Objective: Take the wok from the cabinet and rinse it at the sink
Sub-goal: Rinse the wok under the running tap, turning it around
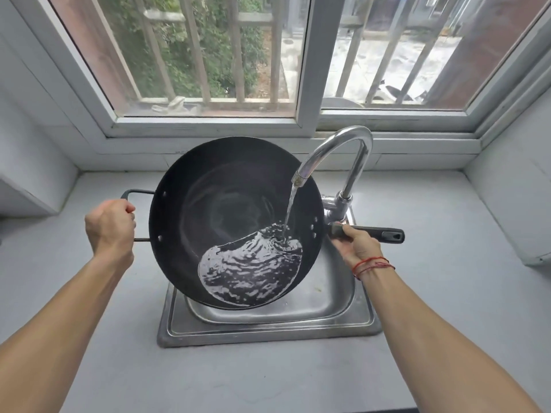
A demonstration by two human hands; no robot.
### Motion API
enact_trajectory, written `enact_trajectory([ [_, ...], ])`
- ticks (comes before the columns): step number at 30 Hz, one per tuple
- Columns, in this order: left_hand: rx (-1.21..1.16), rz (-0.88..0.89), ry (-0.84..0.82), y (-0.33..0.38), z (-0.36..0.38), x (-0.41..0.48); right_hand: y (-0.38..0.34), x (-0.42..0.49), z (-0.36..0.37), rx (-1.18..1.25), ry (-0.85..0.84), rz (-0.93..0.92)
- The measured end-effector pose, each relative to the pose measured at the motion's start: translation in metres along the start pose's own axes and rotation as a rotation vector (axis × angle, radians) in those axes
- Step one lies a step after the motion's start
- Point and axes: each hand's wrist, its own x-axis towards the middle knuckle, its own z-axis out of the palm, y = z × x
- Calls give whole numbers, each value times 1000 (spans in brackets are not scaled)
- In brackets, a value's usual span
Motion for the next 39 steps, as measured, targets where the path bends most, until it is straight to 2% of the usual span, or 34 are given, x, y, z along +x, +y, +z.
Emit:
enact_trajectory([
  [9,-18,25,-65,19,-22,15,24,3,10,-96,44,51],
  [23,66,54,-62,25,-41,23,50,0,11,-209,78,138],
  [32,103,-14,-80,13,-41,25,53,-1,1,-276,164,164],
  [39,140,-101,-103,-5,-40,22,43,-10,-6,-375,168,149],
])
